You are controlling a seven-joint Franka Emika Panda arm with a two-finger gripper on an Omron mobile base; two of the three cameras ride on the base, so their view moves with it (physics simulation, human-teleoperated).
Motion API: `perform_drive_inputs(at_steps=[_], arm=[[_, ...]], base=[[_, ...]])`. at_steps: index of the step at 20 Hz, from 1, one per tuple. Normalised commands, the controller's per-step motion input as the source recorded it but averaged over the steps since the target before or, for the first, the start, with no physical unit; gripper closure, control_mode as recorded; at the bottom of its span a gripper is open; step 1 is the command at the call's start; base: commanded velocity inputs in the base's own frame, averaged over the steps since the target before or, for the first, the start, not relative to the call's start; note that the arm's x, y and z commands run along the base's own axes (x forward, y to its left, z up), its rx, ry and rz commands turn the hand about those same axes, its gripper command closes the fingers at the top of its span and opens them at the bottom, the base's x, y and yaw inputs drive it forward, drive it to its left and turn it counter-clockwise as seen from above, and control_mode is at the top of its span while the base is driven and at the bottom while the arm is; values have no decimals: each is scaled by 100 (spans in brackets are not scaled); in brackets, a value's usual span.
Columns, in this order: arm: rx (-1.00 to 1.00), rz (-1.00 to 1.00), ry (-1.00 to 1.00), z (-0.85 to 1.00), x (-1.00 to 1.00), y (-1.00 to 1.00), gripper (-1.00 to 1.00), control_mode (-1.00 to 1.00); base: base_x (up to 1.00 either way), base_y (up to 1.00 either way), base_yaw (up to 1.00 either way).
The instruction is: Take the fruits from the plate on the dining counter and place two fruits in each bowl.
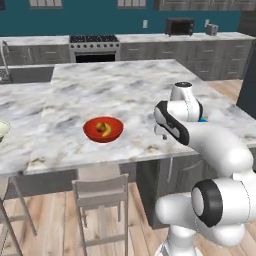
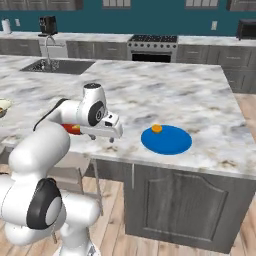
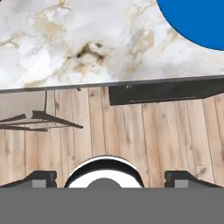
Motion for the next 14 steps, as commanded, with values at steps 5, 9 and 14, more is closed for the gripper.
perform_drive_inputs(at_steps=[5,9,14], arm=[[0,0,0,0,0,0,-100,100],[0,0,0,0,0,0,-100,100],[0,0,0,0,0,0,-100,100]], base=[[17,-100,0],[51,-86,0],[69,-12,3]])
